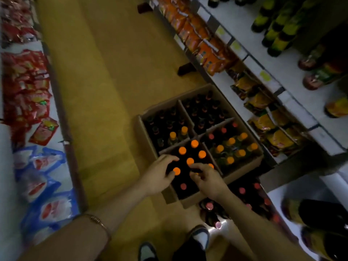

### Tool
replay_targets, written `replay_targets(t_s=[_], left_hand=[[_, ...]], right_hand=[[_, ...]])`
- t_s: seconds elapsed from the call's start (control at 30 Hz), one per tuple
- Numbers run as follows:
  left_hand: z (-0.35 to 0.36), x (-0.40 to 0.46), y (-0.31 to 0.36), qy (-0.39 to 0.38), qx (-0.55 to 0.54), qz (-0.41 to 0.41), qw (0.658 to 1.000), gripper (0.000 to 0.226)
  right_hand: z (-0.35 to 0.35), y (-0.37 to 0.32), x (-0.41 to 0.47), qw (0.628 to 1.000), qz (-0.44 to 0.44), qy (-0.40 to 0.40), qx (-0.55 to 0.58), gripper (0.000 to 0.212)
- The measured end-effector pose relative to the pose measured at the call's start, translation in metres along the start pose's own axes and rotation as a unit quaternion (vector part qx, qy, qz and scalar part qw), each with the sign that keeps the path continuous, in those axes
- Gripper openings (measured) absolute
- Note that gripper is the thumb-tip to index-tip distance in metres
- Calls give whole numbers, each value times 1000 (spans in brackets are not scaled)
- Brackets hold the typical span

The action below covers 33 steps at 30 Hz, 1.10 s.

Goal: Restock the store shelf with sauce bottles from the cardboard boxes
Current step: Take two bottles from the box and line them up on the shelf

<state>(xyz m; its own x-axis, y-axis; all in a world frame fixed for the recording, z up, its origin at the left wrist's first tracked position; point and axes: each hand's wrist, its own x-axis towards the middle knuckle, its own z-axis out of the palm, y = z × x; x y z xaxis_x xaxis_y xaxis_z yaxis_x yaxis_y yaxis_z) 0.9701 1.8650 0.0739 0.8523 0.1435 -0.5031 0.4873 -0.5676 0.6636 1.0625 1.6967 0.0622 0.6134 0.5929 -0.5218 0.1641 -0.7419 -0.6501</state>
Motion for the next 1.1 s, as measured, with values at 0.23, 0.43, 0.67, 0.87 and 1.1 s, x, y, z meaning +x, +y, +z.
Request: replay_targets(t_s=[0.23, 0.43, 0.67, 0.87, 1.1], left_hand=[[90, 101, -81, -50, 24, -55, 997, 61], [145, 139, -136, 33, -146, -105, 983, 67], [163, 165, -151, 19, -85, -59, 994, 59], [174, 188, -155, 31, -38, -36, 998, 46], [178, 184, -152, 82, -120, -51, 988, 36]], right_hand=[[81, 112, 75, 998, 45, -17, -34, 55], [118, 159, 105, 992, 101, 54, 57, 59], [104, 186, 146, 997, 40, -68, -19, 62], [122, 195, 154, 998, -3, -9, -68, 52], [121, 198, 154, 999, -41, 8, 4, 38]])
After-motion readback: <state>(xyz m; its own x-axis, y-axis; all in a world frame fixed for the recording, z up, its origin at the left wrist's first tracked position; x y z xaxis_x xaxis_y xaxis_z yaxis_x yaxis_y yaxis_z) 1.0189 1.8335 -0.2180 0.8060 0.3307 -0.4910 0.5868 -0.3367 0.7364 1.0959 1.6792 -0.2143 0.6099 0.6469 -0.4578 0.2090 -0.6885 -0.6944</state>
